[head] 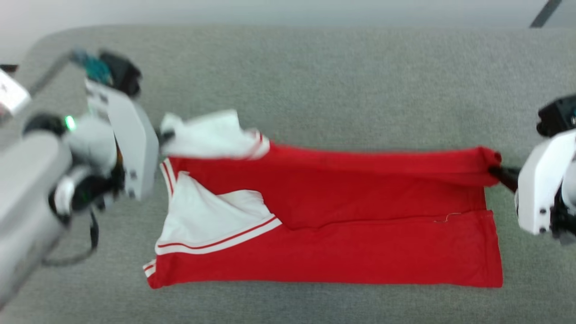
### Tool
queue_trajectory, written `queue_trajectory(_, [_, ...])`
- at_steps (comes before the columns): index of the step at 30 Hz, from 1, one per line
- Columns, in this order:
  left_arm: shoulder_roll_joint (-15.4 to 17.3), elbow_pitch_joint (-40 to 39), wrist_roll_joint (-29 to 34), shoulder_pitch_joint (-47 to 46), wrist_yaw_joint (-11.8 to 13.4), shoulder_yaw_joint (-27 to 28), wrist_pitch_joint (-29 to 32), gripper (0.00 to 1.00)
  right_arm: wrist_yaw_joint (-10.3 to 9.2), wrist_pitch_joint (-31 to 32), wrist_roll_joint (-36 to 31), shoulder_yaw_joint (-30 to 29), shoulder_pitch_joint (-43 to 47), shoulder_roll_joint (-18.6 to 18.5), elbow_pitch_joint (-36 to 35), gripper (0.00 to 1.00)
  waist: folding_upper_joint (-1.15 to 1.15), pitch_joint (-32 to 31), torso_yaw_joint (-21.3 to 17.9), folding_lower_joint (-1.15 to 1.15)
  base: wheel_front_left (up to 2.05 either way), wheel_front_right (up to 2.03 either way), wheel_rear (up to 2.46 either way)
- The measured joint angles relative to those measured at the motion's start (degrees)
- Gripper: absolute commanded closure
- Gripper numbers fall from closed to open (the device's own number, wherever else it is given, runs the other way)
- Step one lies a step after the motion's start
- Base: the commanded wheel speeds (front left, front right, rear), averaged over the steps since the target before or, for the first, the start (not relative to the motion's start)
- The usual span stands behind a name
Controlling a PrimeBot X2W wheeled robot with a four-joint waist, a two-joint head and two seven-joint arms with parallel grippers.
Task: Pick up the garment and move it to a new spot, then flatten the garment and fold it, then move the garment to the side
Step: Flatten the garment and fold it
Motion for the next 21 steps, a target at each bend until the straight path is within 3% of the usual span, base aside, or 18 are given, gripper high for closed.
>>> queue_trajectory(7, [4.98,-13.89,-3.18,8.5,7.66,-1.08,1.86,1.0,0.0,2.05,1.18,-1.94,6.84,0.23,-3.49,1.0,0.0,-2.37,1.65,0.0,0.0,0.0,0.0])
queue_trajectory(14, [5.73,-17.02,-5.16,12.8,10.78,-2.87,3.88,1.0,0.0,2.45,0.98,-1.59,8.68,1.4,-3.45,1.0,0.0,-2.84,1.59,0.0,0.0,0.0,0.0])
queue_trajectory(15, [5.66,-17.14,-5.21,13.02,10.76,-2.99,3.82,0.98,0.0,2.45,0.91,-1.42,8.71,1.58,-3.34,0.9,0.0,-2.84,1.53,0.0,0.0,0.0,0.0])
queue_trajectory(17, [5.32,-16.94,-5.3,13.04,10.65,-2.82,3.33,0.56,0.0,1.89,0.89,-1.07,8.7,1.78,-3.35,0.0,0.0,-2.88,1.43,0.0,0.0,0.0,0.0])
queue_trajectory(19, [5.2,-16.69,-5.57,13.04,10.2,-2.79,3.31,0.24,0.0,1.75,0.85,-0.83,8.61,1.77,-3.21,0.0,0.0,-3.0,1.37,0.0,0.0,0.0,0.0])
queue_trajectory(20, [5.11,-16.59,-5.58,13.02,10.01,-2.72,3.24,0.04,0.0,1.75,0.91,-0.79,8.6,1.77,-3.1,0.0,0.0,-3.08,1.36,0.0,0.0,0.0,0.0])
queue_trajectory(21, [4.97,-16.49,-5.71,13.02,10.01,-2.55,3.1,0.0,0.0,1.76,1.16,-0.8,8.59,1.75,-3.01,0.0,0.0,-3.18,1.37,0.0,0.0,0.0,0.0])
